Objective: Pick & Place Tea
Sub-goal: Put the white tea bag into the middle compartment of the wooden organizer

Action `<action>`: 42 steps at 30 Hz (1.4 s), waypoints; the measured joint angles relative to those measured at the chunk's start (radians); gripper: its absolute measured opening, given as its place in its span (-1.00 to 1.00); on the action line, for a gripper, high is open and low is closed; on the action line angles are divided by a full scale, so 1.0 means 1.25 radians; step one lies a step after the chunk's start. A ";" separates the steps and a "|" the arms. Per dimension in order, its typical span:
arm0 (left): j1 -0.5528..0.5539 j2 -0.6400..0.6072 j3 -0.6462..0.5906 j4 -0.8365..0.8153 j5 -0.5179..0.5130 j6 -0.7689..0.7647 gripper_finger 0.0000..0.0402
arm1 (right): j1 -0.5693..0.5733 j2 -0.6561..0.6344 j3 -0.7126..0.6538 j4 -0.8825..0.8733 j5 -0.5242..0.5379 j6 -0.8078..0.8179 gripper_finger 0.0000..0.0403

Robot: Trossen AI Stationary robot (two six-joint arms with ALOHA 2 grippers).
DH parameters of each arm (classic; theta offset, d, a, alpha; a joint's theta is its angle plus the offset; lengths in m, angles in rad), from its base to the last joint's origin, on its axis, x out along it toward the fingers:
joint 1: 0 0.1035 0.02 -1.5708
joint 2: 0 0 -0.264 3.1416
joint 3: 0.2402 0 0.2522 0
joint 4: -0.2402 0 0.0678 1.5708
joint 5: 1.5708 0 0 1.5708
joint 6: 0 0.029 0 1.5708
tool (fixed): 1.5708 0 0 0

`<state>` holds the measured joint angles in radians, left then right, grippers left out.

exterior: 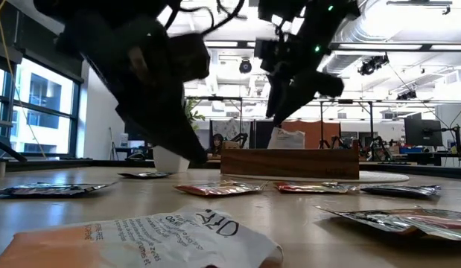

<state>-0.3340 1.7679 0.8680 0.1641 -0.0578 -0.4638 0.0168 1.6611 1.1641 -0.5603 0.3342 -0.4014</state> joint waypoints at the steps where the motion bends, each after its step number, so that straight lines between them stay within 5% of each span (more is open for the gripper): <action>1: 0.000 0.000 0.005 0.001 0.019 0.014 -0.96 | 0.026 0.000 0.000 0.002 0.001 0.018 -0.14; 9: -0.005 0.000 0.051 -0.002 0.186 0.073 -0.55 | 0.218 0.000 0.000 0.067 0.022 0.223 -0.02; 14: -0.049 0.028 0.076 0.004 0.205 0.057 -0.32 | 0.293 0.000 0.000 0.117 0.037 0.331 -0.02; 25: -0.149 0.104 0.125 0.002 0.005 0.006 -0.25 | 0.371 0.000 0.000 0.202 0.075 0.360 -0.02; 42: -0.158 0.191 0.130 0.072 -0.044 -0.050 -0.27 | 0.381 0.000 0.000 0.214 0.102 0.381 -0.03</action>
<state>-0.5320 2.0068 1.0302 0.2538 -0.1127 -0.5261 0.4931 1.6611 1.1641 -0.2924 0.4622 0.0750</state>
